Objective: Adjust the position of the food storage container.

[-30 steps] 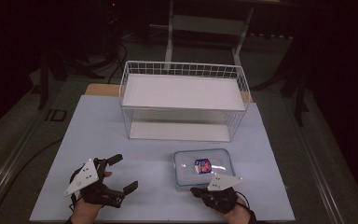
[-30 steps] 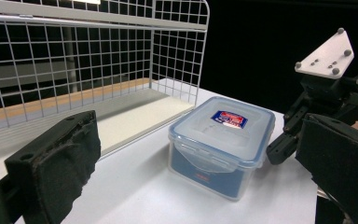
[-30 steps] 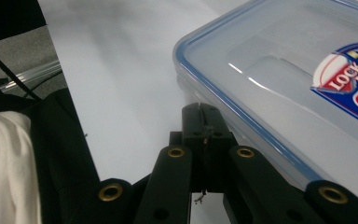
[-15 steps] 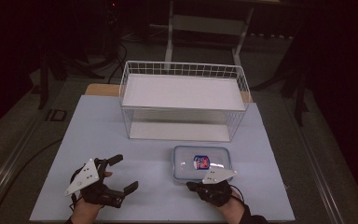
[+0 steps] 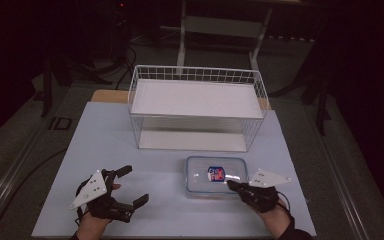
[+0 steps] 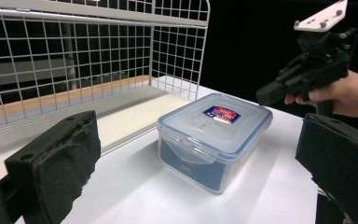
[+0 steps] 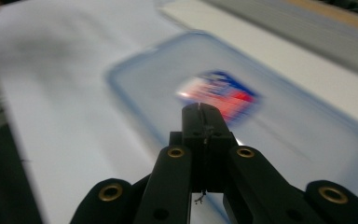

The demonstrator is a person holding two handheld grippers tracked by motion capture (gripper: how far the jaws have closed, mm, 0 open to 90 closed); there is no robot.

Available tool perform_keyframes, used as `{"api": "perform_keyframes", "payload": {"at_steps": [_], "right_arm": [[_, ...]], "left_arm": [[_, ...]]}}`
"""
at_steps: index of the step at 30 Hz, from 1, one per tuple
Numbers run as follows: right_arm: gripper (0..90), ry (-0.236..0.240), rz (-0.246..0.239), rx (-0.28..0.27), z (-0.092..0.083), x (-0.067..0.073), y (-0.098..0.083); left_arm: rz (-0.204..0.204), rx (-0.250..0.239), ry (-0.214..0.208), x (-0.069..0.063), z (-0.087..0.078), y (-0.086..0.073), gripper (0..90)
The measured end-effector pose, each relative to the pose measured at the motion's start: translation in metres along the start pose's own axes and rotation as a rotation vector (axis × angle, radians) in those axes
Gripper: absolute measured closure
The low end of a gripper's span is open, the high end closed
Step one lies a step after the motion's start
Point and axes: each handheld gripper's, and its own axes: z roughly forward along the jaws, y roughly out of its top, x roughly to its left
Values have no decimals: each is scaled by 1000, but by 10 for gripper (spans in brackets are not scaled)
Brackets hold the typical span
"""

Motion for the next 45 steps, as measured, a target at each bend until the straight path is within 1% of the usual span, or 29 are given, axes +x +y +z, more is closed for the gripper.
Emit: {"api": "perform_keyframes", "payload": {"at_steps": [1,2,3,7,11,13,15,21,22,23,24,25,28,32,39,45], "right_arm": [[900,0,0,0,0,0,0],[900,-23,8,-2,-5,-7,-2],[899,-69,34,3,-13,-22,-7],[899,-135,101,29,-23,-48,-20],[900,-160,156,51,-23,-63,-34],[899,-157,173,56,-20,-66,-38],[900,-157,183,60,-16,-67,-40],[900,-132,177,74,-3,-65,-37],[900,-145,176,76,-2,-64,-36],[900,-146,186,75,-1,-64,-35],[900,-138,208,71,-1,-65,-35],[900,-134,217,65,0,-65,-35],[900,-129,211,68,3,-62,-33],[900,-117,189,72,10,-58,-28],[900,-93,171,68,22,-52,-19],[900,-75,151,73,29,-45,-11]], "left_arm": [[0,0,0,0,0,0,0],[2,3,0,0,0,0,0],[3,4,-1,0,0,0,0],[1,4,-2,0,1,0,0],[-1,7,-2,0,2,-1,0],[0,8,-3,-1,2,-1,0],[-2,8,-2,0,2,-1,0],[-6,4,0,0,2,-1,0],[-8,1,0,1,1,0,0],[-8,3,0,1,1,0,0],[-8,2,1,1,2,-1,0],[-9,4,-1,1,2,-1,0],[-5,11,-5,1,3,-1,0],[-1,14,-5,0,4,-1,0],[-11,14,-5,0,4,-1,0],[-3,19,-6,-1,4,-1,0]]}}
